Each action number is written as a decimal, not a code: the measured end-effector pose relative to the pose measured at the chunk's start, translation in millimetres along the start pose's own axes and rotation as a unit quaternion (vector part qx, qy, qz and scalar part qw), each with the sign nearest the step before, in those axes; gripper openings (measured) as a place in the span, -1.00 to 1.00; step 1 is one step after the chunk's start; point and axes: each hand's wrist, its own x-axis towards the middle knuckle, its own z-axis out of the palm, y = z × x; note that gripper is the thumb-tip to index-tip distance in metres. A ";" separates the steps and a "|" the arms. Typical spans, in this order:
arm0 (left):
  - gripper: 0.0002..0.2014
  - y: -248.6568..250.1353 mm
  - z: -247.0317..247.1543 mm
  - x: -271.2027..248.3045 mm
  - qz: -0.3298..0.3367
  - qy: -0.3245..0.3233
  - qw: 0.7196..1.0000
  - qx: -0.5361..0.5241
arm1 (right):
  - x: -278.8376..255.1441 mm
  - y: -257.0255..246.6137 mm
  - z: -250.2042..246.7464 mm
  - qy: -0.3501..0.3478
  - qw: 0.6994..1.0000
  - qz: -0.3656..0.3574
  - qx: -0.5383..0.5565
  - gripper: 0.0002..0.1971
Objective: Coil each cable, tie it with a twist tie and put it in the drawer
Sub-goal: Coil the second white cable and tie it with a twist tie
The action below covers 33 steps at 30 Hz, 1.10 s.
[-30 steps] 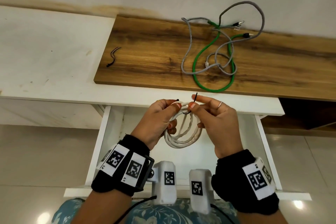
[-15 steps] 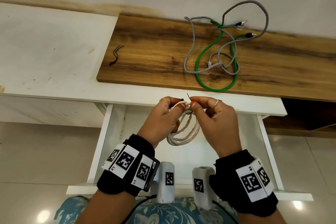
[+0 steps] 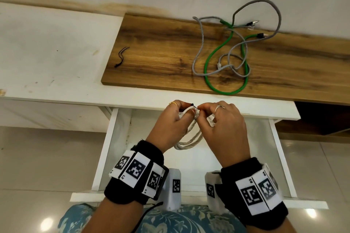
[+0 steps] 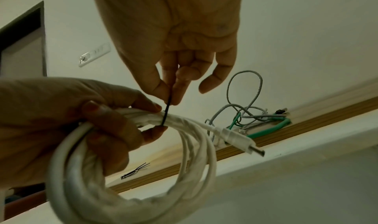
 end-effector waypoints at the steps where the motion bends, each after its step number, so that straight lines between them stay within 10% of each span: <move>1: -0.90 -0.4 -0.2 0.2 0.001 0.000 1.000 0.004 | -0.6 -1.0 0.6 0.008 1.000 -0.008 0.000 -0.82; 33: -0.87 -9.2 -3.2 5.2 0.036 0.015 0.996 0.077 | -8.1 5.8 16.8 0.033 0.997 -0.038 0.063 -0.88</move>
